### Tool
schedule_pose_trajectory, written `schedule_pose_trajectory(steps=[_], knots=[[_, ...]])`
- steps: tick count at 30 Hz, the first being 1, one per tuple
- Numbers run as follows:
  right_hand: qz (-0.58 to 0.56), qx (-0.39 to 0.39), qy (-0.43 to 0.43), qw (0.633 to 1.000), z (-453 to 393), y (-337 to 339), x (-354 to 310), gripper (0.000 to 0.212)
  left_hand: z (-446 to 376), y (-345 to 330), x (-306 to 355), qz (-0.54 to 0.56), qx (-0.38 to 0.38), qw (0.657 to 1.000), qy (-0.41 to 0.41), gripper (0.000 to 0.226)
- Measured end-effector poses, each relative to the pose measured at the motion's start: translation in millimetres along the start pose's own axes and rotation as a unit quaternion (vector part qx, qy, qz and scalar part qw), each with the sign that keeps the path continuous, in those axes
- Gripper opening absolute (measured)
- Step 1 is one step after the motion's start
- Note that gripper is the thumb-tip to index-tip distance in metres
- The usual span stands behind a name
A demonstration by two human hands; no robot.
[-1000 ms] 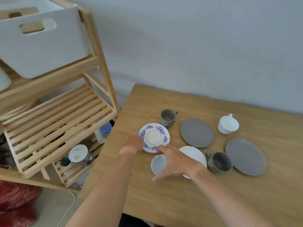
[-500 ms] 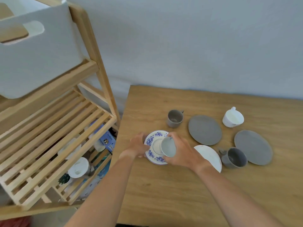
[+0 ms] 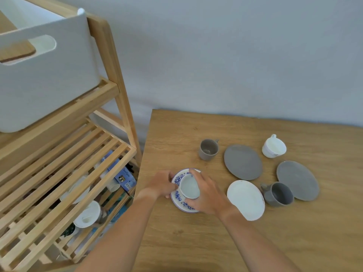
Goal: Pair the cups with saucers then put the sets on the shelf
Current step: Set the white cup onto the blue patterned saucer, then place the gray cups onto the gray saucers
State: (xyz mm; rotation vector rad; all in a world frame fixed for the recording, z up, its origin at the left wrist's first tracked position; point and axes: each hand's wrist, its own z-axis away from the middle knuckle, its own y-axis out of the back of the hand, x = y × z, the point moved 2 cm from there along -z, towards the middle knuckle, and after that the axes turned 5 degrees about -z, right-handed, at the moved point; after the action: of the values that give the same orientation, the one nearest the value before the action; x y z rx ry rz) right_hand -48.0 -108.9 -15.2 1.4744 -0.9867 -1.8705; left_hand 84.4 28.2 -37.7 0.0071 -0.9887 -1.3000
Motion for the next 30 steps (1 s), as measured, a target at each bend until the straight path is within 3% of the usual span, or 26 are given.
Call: schedule_pose_trajectory(steps=[3,7,12,16,21,25,30], knots=[[-0.009,0.009,0.014,1.000,8,11,6,0.097,0,4,7,-0.040,0.017,0.999,0.018,0.011],[-0.023,0.061,0.023,0.998,23,33,23,0.071,3,9,30,-0.029,0.089,0.995,0.030,0.033],[-0.074,0.170,-0.082,0.979,40,63,61,0.047,4,4,84,-0.020,0.167,0.985,-0.044,0.040],[-0.074,0.204,-0.182,0.959,41,99,101,0.045,-4,-13,131,-0.061,0.186,0.976,-0.091,0.056],[-0.018,0.124,-0.277,0.953,31,133,145,0.045,-24,-38,158,-0.130,0.184,0.972,-0.069,0.084],[0.012,0.037,-0.298,0.954,17,141,167,0.047,-38,-44,167,-0.170,0.206,0.963,-0.025,0.080],[-0.038,-0.050,-0.295,0.954,-8,137,186,0.063,-52,-43,169,-0.120,0.208,0.971,-0.009,0.083]])
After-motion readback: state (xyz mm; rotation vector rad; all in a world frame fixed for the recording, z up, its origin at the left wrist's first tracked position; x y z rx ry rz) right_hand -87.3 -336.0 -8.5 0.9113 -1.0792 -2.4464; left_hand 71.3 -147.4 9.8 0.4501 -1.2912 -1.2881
